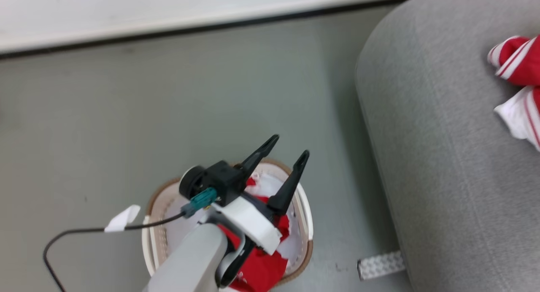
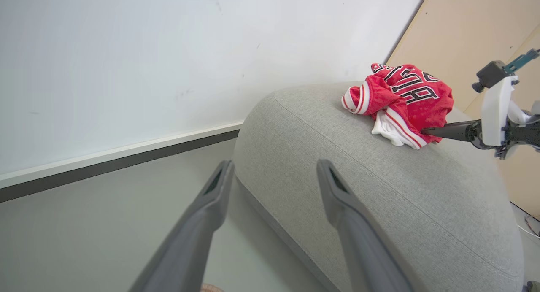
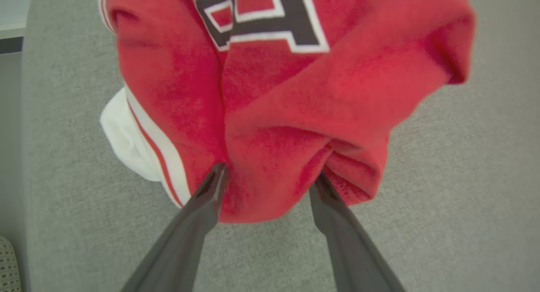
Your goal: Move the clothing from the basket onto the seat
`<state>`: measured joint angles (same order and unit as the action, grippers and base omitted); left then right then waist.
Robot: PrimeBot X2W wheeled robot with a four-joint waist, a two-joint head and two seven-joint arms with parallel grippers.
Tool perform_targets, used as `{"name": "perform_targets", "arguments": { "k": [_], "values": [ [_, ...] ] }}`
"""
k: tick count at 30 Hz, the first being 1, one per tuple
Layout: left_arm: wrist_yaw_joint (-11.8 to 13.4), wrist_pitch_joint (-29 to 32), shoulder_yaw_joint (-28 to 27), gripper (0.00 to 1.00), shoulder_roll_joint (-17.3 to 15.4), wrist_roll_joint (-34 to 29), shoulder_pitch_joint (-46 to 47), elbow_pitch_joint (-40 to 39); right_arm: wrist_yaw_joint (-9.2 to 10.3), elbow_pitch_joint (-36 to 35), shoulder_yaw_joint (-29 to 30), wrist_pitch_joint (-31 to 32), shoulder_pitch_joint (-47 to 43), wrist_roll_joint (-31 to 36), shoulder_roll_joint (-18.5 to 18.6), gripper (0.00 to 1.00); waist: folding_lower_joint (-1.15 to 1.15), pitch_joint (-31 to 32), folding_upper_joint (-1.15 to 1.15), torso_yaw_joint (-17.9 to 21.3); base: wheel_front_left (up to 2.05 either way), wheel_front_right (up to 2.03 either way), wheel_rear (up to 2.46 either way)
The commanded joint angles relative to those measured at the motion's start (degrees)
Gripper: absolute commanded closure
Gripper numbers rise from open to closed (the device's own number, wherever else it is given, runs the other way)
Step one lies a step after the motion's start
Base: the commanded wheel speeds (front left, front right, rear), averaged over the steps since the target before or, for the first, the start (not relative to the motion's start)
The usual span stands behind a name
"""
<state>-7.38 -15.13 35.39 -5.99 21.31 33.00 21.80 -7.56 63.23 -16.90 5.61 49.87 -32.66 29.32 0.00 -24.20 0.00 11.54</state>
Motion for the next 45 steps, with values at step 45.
{"name": "perform_targets", "arguments": {
  "k": [45],
  "values": [
    [4.85, -0.03, -34.38, 0.0, 2.74, -11.37, -32.12, -11.34, 0.14, -49.56, 10.07, -20.8, -43.97, 9.11, -19.87, 0.0, 0.0, 25.11, 0.0, -8.64, 0.0, 0.0, 0.0]
  ]
}}
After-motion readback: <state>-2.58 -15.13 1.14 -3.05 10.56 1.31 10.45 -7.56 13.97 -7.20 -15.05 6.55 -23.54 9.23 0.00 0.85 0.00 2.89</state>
